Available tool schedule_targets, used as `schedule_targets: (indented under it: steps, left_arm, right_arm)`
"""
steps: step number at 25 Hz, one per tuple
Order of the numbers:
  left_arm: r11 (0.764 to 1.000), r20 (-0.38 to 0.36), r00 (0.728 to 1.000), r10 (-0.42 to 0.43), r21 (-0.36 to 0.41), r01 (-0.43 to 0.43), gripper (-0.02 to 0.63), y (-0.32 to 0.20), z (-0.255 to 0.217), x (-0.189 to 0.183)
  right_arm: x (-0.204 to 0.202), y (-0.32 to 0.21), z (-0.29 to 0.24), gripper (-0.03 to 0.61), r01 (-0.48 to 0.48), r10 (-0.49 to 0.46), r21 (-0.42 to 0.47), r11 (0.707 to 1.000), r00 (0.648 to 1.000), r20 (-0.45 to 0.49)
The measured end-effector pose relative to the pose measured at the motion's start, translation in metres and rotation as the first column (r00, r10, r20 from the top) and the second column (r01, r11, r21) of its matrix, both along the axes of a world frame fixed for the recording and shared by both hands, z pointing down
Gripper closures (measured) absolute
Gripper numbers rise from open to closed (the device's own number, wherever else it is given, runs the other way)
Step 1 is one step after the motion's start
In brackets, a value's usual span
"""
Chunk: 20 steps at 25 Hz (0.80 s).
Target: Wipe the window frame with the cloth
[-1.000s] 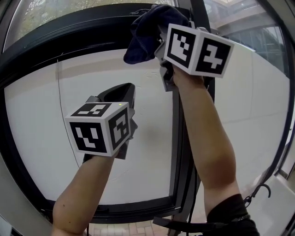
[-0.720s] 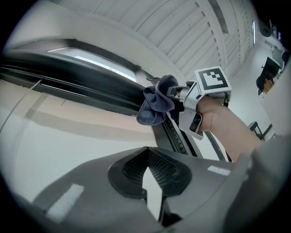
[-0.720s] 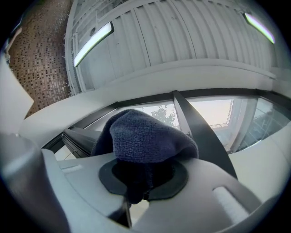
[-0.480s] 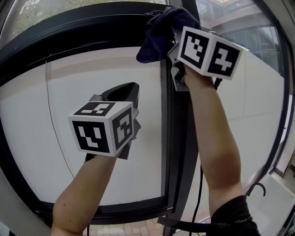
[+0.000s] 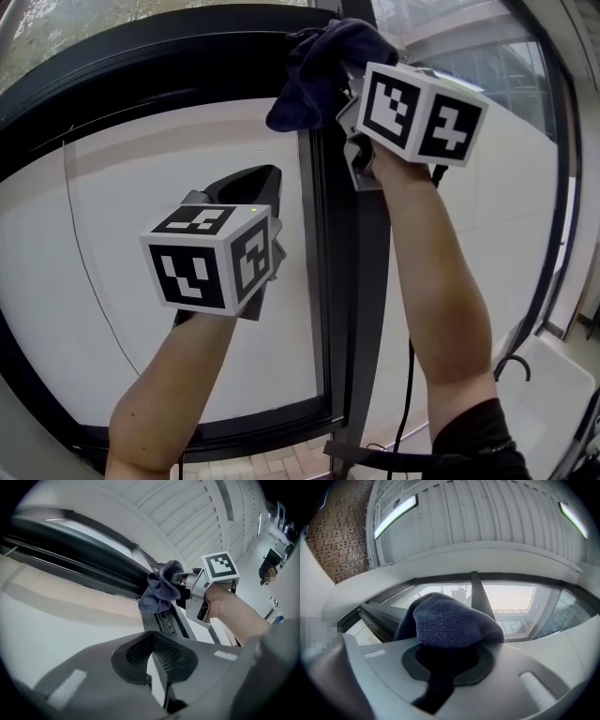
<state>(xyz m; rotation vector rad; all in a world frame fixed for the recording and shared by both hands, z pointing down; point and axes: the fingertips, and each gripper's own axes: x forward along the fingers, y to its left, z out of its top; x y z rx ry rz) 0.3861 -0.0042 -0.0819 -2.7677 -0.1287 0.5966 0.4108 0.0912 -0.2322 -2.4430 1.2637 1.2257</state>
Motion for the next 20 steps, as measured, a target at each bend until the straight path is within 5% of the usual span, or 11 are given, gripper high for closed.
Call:
schedule_targets:
  steps: [11, 20]
  left_arm:
    - [0.998, -0.053, 0.997, 0.061, -0.002, -0.061, 0.620, 0.000, -0.014, -0.015]
    - [0.993, -0.048, 0.992, 0.116, -0.001, -0.116, 0.620, 0.011, -0.018, -0.027]
  right_arm:
    - [-0.009, 0.032, 0.011, 0.528, -0.059, 0.058, 0.048, 0.997, 0.998, 0.029]
    - [-0.008, 0.037, 0.019, 0.526, -0.094, 0.094, 0.002, 0.996, 0.995, 0.044]
